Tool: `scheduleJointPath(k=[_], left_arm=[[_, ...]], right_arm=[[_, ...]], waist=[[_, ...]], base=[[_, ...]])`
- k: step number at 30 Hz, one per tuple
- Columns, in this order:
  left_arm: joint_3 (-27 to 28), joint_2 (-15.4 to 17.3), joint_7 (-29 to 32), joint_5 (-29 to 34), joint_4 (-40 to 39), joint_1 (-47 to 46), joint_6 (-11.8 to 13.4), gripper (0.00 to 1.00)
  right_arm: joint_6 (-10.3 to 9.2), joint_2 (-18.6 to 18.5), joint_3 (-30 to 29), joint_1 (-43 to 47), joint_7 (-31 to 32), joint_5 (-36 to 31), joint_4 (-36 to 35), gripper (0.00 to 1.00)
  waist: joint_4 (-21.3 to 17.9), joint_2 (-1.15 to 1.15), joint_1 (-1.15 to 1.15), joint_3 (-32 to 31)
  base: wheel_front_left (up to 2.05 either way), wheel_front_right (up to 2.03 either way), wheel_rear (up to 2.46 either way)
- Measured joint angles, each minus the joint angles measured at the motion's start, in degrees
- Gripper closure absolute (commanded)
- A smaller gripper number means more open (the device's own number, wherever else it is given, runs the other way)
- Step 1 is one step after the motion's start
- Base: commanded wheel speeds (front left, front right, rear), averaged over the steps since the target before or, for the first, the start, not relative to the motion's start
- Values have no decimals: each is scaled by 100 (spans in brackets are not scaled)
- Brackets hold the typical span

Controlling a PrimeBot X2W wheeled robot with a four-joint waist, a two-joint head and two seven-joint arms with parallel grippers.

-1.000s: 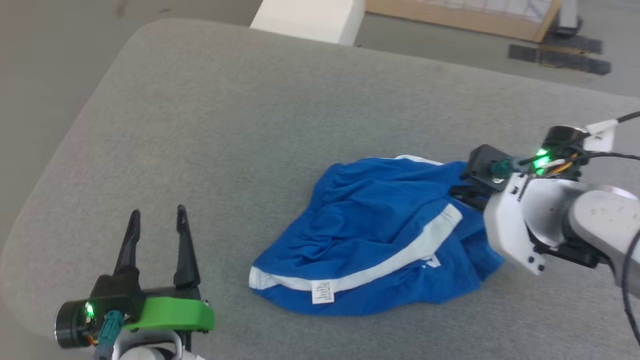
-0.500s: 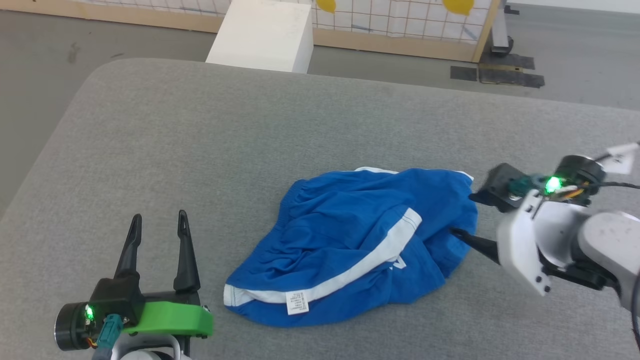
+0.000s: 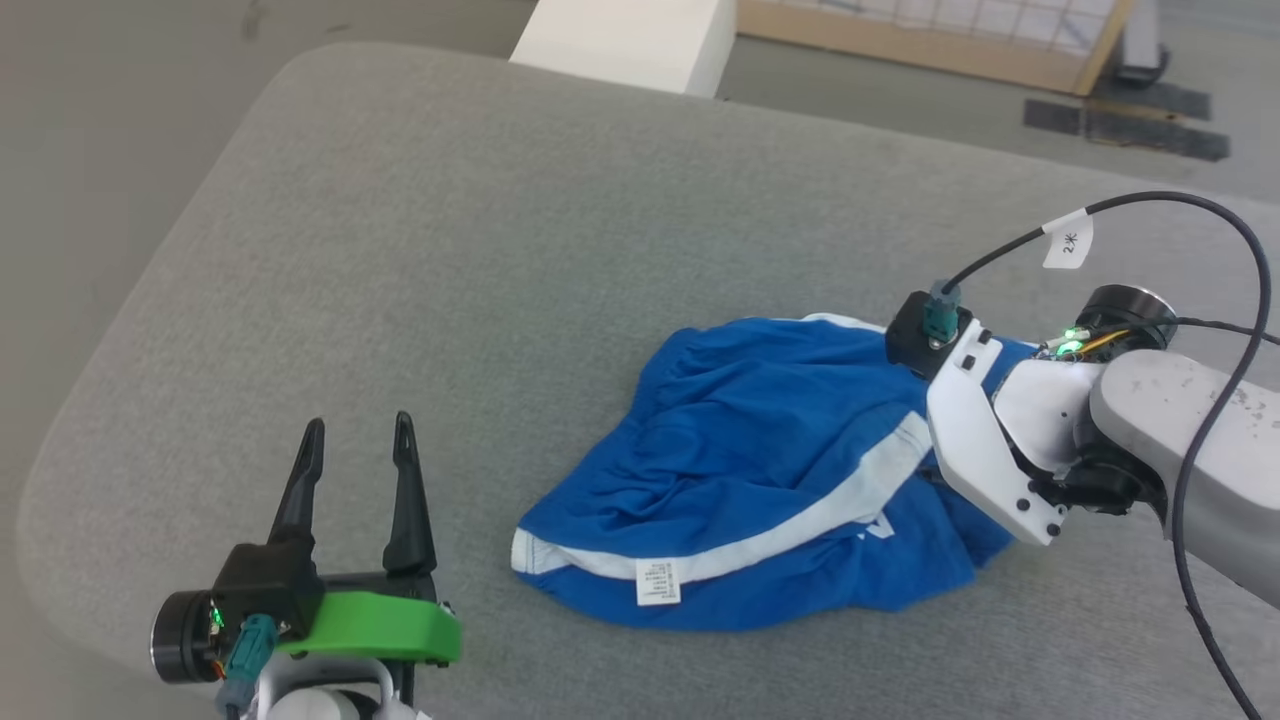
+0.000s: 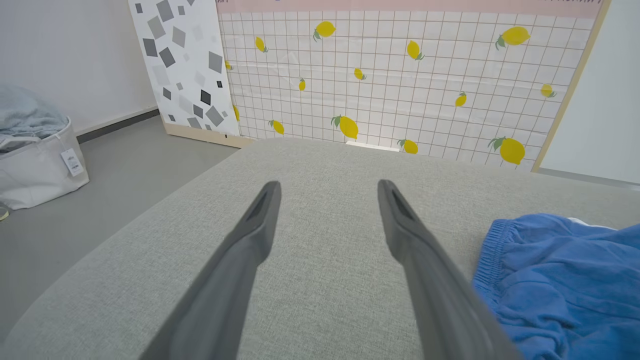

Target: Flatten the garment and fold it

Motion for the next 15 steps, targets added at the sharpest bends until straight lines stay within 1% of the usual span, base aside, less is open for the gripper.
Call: scheduleJointPath(k=[4,8,12,13,14,15], left_arm=[[-68,0,0,-137,-3,-100,90,0],[-77,0,0,-183,8,-176,94,0],[-58,0,0,-183,20,-188,118,0],[-53,0,0,-183,32,-190,126,0],[-49,0,0,-182,49,-190,126,0],[-44,0,0,-181,65,-193,126,0]], right_arm=[[0,130,1,3,-30,-22,386,0],[0,207,-3,120,-155,-100,666,0],[0,240,-108,220,-268,-122,700,0],[0,240,-124,221,-300,-162,675,59],[0,243,-130,220,-385,-208,632,100],[0,252,-124,221,-500,-254,603,100]], waist=[[198,0,0,218],[356,0,0,441],[461,0,0,594],[473,0,0,622],[473,0,0,636],[467,0,0,634]], base=[[0,0,0],[0,0,0],[0,0,0],[0,0,0],[0,0,0],[0,0,0]])
